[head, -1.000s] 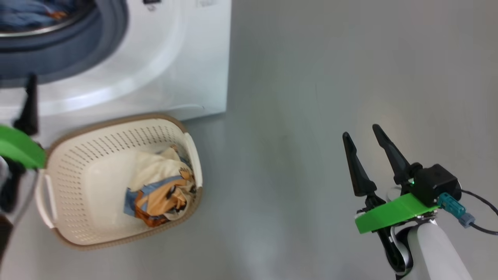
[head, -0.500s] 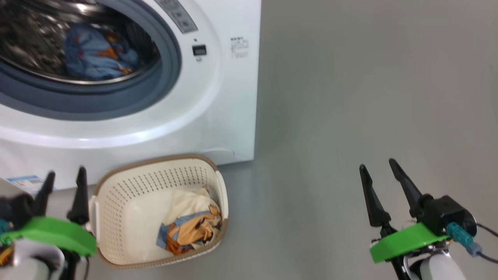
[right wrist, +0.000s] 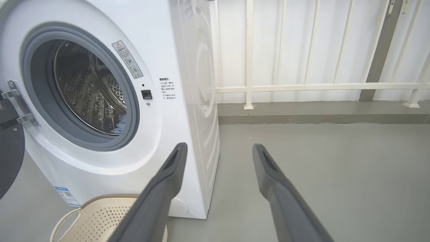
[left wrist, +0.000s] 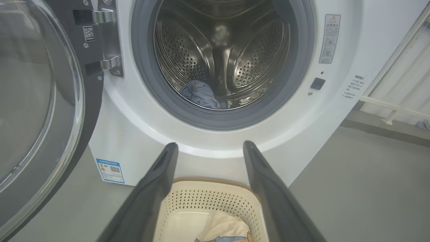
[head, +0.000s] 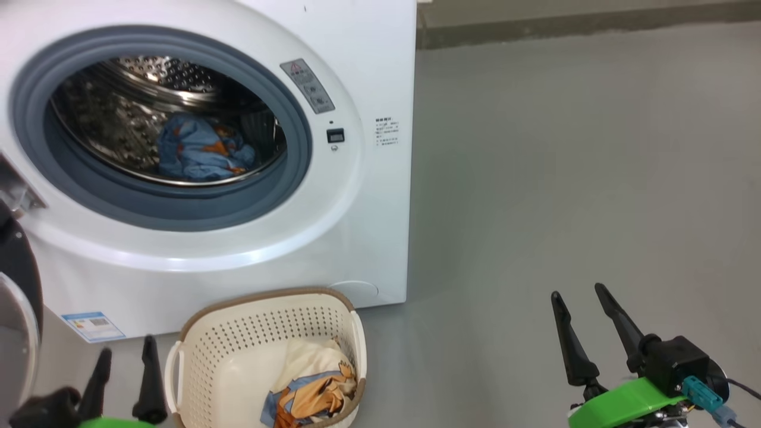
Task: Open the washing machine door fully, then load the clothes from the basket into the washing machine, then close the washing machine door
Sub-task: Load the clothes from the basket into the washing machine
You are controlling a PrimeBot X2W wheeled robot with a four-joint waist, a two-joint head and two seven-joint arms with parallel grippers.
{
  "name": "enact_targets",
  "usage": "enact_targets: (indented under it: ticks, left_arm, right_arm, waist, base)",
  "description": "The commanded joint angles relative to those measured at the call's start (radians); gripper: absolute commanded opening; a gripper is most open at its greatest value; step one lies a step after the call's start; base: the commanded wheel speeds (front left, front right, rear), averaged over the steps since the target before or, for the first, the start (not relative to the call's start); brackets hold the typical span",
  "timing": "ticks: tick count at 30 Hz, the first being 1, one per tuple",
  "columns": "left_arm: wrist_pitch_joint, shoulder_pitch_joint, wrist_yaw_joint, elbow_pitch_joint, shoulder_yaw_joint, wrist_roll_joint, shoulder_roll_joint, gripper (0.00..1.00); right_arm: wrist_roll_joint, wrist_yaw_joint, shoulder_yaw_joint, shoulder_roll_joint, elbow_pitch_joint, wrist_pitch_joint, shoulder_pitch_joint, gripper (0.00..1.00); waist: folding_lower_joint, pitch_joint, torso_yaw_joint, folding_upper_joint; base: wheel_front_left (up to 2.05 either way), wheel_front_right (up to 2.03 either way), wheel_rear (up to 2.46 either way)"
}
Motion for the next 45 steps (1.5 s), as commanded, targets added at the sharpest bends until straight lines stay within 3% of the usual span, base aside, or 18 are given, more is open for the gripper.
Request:
enact_targets:
  ticks: [1, 12, 21, 45]
  left_arm:
    - [-0.013, -0.007, 0.005, -0.029, 0.051, 0.02, 0.007, 1.0]
    - [-0.014, 0.072, -0.068, -0.05, 0.109, 0.14, -0.123, 1.0]
    - [-0.014, 0.068, -0.138, -0.033, 0.159, 0.211, -0.181, 1.0]
    - [-0.014, 0.045, -0.204, 0.014, 0.205, 0.255, -0.221, 1.0]
  right_arm:
    - [0.011, 0.003, 0.025, -0.002, -0.027, -0.005, -0.001, 1.0]
    - [0.02, 0.003, 0.029, -0.002, -0.03, -0.005, 0.018, 1.0]
    - [0.028, 0.003, 0.029, -0.002, -0.028, -0.005, 0.02, 1.0]
    - [0.023, 0.003, 0.035, -0.002, -0.017, -0.005, 0.013, 1.0]
  waist:
    - [0.0, -0.02, 0.004, 0.0]
    - [0.0, -0.041, 0.006, 0.0]
    - [0.0, -0.039, 0.012, 0.0]
    - [0.0, -0.039, 0.014, 0.0]
  base:
    - [0.0, 0.0, 0.0]
    - [0.0, 0.0, 0.0]
    - [0.0, 0.0, 0.0]
    - [0.0, 0.0, 0.0]
